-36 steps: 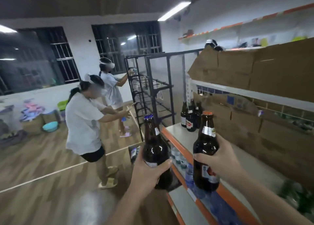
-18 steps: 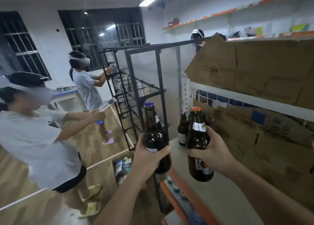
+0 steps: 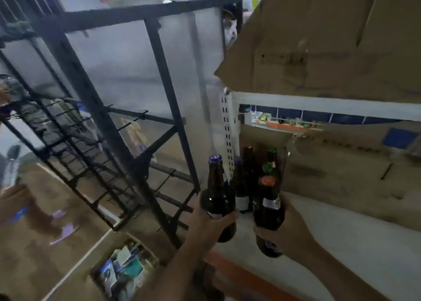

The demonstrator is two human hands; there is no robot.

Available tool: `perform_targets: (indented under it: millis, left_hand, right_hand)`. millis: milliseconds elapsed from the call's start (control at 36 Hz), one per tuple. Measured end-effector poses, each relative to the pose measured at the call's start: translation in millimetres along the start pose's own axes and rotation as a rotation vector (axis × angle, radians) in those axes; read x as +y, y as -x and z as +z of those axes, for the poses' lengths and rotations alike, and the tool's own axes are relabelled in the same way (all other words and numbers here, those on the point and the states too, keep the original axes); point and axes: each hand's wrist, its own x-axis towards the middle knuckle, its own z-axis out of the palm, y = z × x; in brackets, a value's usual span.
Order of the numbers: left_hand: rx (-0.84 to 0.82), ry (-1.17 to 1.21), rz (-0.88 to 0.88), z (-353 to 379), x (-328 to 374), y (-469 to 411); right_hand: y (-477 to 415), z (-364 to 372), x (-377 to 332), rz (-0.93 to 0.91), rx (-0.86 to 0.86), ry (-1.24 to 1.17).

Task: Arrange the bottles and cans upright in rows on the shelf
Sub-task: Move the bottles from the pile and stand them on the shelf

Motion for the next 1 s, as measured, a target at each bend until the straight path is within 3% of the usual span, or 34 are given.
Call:
perform_targets:
  millis: [222, 417, 583, 833, 1000]
  left_hand:
    - [-0.208, -0.025, -0.090, 6, -44, -57]
    - [-0.213, -0.090, -0.084, 19, -68, -75]
    - [-0.242, -0.087, -0.046, 16, -79, -77]
    - [-0.323, -0.068, 0.015, 18, -86, -78]
    - [-0.369, 0.029, 0.031, 19, -67, -74]
  right_hand:
    - [-9, 47, 25, 0.132, 0.287, -0.139]
    - [-18, 69, 38, 0.169, 0.396, -0.237]
    - [-13, 74, 45, 0.171, 0.471, -0.057]
    - [-11, 66, 64, 0.289, 0.317, 0.060]
    - [-21, 73, 67, 0.285, 0.350, 0.012]
